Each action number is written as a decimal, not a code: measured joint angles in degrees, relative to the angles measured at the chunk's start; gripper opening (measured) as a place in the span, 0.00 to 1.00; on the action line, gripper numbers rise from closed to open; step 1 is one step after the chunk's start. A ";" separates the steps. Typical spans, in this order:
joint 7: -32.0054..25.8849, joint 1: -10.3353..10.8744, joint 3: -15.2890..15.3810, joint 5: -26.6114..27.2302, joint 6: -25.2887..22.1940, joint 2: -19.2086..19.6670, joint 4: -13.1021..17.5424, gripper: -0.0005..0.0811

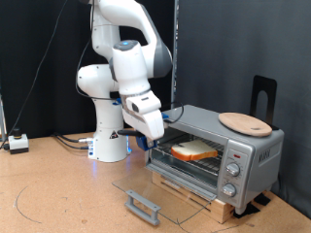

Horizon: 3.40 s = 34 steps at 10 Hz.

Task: Make a piece of toast with the oven

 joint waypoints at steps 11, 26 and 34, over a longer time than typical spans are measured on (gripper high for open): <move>-9.09 2.91 -4.56 4.93 -21.26 -11.24 3.03 0.49; 9.96 11.96 20.96 16.80 -13.79 -19.32 -6.92 0.49; 3.82 11.99 16.35 23.82 -15.96 -23.98 -4.33 0.99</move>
